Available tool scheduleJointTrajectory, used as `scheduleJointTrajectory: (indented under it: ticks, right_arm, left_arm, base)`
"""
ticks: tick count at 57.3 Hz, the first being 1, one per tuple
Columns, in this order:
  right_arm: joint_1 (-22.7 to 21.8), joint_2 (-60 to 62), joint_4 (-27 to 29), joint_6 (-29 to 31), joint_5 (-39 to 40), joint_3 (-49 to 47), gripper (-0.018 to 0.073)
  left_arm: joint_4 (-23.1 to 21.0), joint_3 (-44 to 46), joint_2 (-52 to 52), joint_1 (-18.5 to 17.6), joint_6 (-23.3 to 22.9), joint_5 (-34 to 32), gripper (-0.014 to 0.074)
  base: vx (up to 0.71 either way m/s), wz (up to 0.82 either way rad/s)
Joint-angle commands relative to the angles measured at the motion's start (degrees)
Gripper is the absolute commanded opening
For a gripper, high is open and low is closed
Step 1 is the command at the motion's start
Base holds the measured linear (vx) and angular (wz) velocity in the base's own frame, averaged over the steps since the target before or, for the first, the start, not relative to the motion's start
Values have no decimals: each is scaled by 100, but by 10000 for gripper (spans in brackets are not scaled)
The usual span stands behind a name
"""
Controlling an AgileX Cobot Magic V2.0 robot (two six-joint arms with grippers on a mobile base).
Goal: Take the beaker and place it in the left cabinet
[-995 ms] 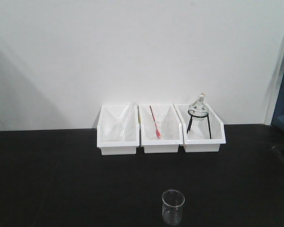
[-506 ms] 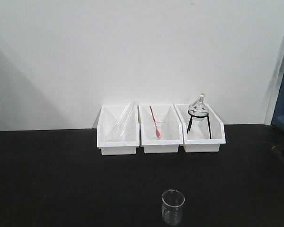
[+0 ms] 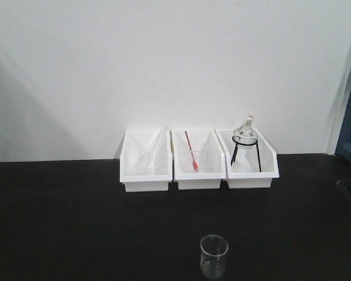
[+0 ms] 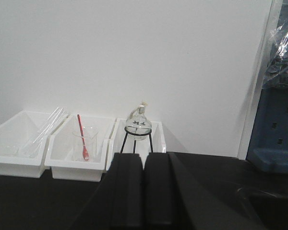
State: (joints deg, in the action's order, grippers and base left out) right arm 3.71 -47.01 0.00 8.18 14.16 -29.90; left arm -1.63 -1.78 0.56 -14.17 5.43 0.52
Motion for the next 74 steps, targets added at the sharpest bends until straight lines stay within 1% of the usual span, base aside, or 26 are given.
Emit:
scheduleJointTrajectory:
  ticks: [1,8,14,16,21,26,32,36,42,49,54,63,70,74]
  right_arm:
    - [-12,-77,0,6,728,-215,13]
    - [-12,-77,0,6,728,-215,65]
    - [-12,-77,0,6,728,-215,141]
    - [-12,-77,0,6,728,-215,181]
    - [-12,-77,0,-1,728,-215,301]
    - [-12,-77,0,-67,728,-215,457]
    - [-12,-77,0,-282,751,-215,636]
    - [-12,-77,0,-294,770,-215,723]
    - [-12,-77,0,-303,770,-215,727]
    - [-4,-84,0,-668,897,-215,713]
    - [-4,-265,-34,-775,1438,-215,694]
    - [-4,-968,-153,-818,2748,-215,653]
    - [-4,-1648,-653,-1344,3095,-215,627]
    - [-4,-2144,-1114,-1754,3257,-215,613]
  left_arm:
    - [-47,-94,110,-32,-19,-479,1]
    - [-47,-94,110,-32,-19,-479,1]
    - [-47,-94,110,-32,-19,-479,1]
    - [-47,-94,110,-32,-19,-479,1]
    - [-47,-94,110,-32,-19,-479,1]
    - [-47,-94,110,-32,-19,-479,1]
    - [-47,-94,110,-32,-19,-479,1]
    - [-47,-94,110,-32,-19,-479,1]
    - [-47,-94,110,-32,-19,-479,1]
    - [-47,-94,110,-32,-19,-479,1]
    - [-47,-94,110,-32,-19,-479,1]
    - [-47,-94,110,-32,-19,-479,1]
    - [-47,-94,110,-32,-19,-479,1]
    - [-47,-94,110,-32,-19,-479,1]
  base:
    - [0,0]
    - [0,0]
    - [0,0]
    - [0,0]
    - [0,0]
    - [0,0]
    - [0,0]
    - [0,0]
    - [0,0]
    - [0,0]
    - [0,0]
    - [0,0]
    - [0,0]
    - [0,0]
